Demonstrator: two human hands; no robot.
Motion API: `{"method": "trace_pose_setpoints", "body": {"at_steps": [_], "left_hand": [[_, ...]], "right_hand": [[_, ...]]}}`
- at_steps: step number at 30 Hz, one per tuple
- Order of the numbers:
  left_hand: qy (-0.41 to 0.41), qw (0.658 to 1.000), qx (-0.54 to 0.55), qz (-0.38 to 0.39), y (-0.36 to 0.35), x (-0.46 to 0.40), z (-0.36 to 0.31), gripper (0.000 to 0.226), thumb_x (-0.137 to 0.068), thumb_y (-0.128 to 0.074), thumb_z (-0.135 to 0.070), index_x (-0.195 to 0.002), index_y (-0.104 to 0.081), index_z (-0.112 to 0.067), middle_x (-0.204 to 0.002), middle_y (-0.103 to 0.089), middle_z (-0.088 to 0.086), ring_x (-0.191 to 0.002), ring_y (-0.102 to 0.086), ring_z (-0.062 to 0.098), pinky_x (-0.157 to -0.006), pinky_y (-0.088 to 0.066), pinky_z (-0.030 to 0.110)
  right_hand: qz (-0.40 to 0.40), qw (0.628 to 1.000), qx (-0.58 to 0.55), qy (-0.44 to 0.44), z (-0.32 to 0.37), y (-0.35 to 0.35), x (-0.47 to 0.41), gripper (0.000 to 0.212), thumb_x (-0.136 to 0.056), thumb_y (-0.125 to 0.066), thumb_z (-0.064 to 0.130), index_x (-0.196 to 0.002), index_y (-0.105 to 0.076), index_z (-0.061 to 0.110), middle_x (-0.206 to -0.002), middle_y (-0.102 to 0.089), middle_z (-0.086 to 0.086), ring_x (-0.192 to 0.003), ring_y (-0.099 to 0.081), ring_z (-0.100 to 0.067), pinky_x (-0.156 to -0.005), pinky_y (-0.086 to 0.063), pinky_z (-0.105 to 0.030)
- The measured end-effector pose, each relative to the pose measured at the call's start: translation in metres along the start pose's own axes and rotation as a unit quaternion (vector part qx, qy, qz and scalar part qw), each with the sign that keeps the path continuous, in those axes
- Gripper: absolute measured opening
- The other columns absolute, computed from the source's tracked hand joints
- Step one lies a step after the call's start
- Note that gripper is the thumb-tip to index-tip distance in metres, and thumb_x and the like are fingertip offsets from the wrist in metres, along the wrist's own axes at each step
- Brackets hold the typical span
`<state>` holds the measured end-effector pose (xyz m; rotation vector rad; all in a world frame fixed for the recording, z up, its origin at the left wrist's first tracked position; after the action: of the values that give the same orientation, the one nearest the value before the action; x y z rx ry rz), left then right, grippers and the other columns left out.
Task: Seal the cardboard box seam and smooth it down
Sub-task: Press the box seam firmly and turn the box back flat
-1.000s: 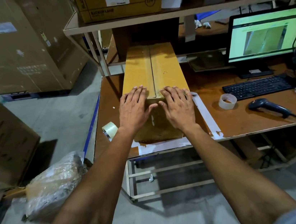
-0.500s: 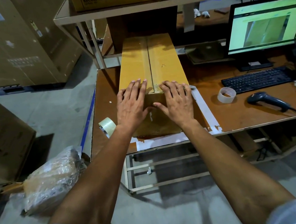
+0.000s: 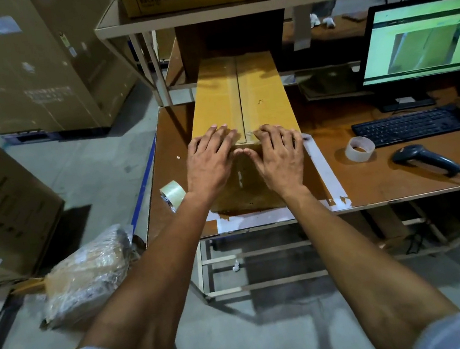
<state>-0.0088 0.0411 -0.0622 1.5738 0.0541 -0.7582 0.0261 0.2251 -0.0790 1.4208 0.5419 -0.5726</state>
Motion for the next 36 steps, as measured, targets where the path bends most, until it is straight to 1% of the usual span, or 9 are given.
{"method": "trace_pose_setpoints", "body": {"at_steps": [5,9,14,16,19,21,22,29,36], "left_hand": [[-0.025,0.999,-0.031,0.004,-0.001,0.002,0.003,0.08,-0.107,-0.044,-0.062,-0.173,-0.016,-0.027,-0.179,-0.028,0.005,-0.164,-0.03,0.025,-0.122,-0.032,0.048],[-0.04,0.998,-0.051,0.008,-0.001,0.005,0.005,0.097,-0.101,-0.064,-0.055,-0.174,-0.01,-0.022,-0.182,-0.017,0.006,-0.167,-0.02,0.025,-0.126,-0.028,0.049],[-0.049,0.997,-0.047,0.036,0.0,0.007,0.005,0.118,-0.091,-0.077,-0.057,-0.175,-0.001,-0.021,-0.183,-0.004,0.006,-0.169,-0.009,0.025,-0.129,-0.024,0.05],[-0.051,0.997,-0.036,0.043,0.003,0.006,0.007,0.113,-0.094,-0.073,-0.06,-0.175,-0.004,-0.023,-0.183,-0.007,0.005,-0.169,-0.01,0.024,-0.13,-0.024,0.05],[-0.039,0.998,-0.012,0.038,0.007,0.004,0.006,0.079,-0.107,-0.047,-0.066,-0.172,-0.023,-0.027,-0.181,-0.022,0.001,-0.167,-0.02,0.022,-0.128,-0.027,0.051],[-0.02,0.999,0.003,0.033,0.009,0.003,0.002,0.065,-0.112,-0.034,-0.065,-0.167,-0.036,-0.029,-0.178,-0.032,0.001,-0.165,-0.026,0.022,-0.127,-0.029,0.051],[-0.014,0.999,0.002,0.03,0.008,0.003,0.001,0.063,-0.113,-0.034,-0.063,-0.165,-0.039,-0.029,-0.177,-0.034,0.001,-0.165,-0.027,0.023,-0.126,-0.03,0.051],[-0.018,0.999,-0.044,0.018,0.002,0.005,-0.001,0.079,-0.107,-0.049,-0.06,-0.172,-0.022,-0.026,-0.18,-0.026,0.004,-0.165,-0.025,0.026,-0.127,-0.029,0.051],[-0.046,0.998,-0.045,0.01,-0.001,0.008,0.002,0.105,-0.092,-0.074,-0.057,-0.173,-0.016,-0.024,-0.179,-0.025,0.004,-0.166,-0.023,0.026,-0.129,-0.023,0.052]], "right_hand": [[0.019,0.999,0.028,0.028,-0.008,-0.005,0.001,0.073,-0.103,-0.042,0.075,-0.149,-0.05,0.019,-0.153,-0.053,-0.008,-0.139,-0.05,-0.031,-0.118,-0.031,-0.052],[0.038,0.996,0.057,0.054,-0.01,-0.004,0.002,0.083,-0.096,-0.054,0.076,-0.155,-0.041,0.02,-0.157,-0.046,-0.009,-0.143,-0.044,-0.033,-0.12,-0.029,-0.053],[0.066,0.994,0.064,0.061,-0.009,0.001,0.004,0.098,-0.082,-0.074,0.071,-0.157,-0.036,0.022,-0.16,-0.041,-0.011,-0.147,-0.04,-0.036,-0.122,-0.027,-0.055],[0.067,0.994,0.06,0.065,-0.008,0.001,0.004,0.093,-0.085,-0.073,0.07,-0.157,-0.037,0.023,-0.16,-0.041,-0.012,-0.147,-0.04,-0.037,-0.122,-0.028,-0.057],[0.046,0.997,0.038,0.052,-0.008,0.003,0.005,0.066,-0.104,-0.044,0.068,-0.155,-0.043,0.025,-0.157,-0.045,-0.01,-0.146,-0.043,-0.035,-0.122,-0.029,-0.056],[0.038,0.998,0.016,0.041,-0.006,0.004,0.005,0.056,-0.11,-0.037,0.061,-0.151,-0.048,0.026,-0.155,-0.049,-0.009,-0.144,-0.046,-0.034,-0.121,-0.029,-0.055],[0.031,0.999,0.011,0.034,-0.004,0.003,0.005,0.054,-0.111,-0.037,0.06,-0.15,-0.05,0.025,-0.155,-0.05,-0.008,-0.143,-0.047,-0.034,-0.121,-0.028,-0.054],[0.034,0.998,0.035,0.038,-0.008,-0.004,0.004,0.071,-0.104,-0.043,0.072,-0.152,-0.046,0.02,-0.155,-0.049,-0.009,-0.143,-0.046,-0.034,-0.12,-0.029,-0.054],[0.061,0.994,0.046,0.073,-0.012,-0.006,0.005,0.092,-0.085,-0.07,0.071,-0.156,-0.037,0.023,-0.16,-0.043,-0.011,-0.147,-0.042,-0.037,-0.12,-0.024,-0.054]]}}
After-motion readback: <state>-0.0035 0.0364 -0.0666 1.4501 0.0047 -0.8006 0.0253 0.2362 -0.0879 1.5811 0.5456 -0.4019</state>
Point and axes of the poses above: each hand's wrist, its own x-axis away from the middle knuckle, its own y-axis out of the back of the hand, z = x × y, the point moved 2 cm from there along -x, towards the middle knuckle
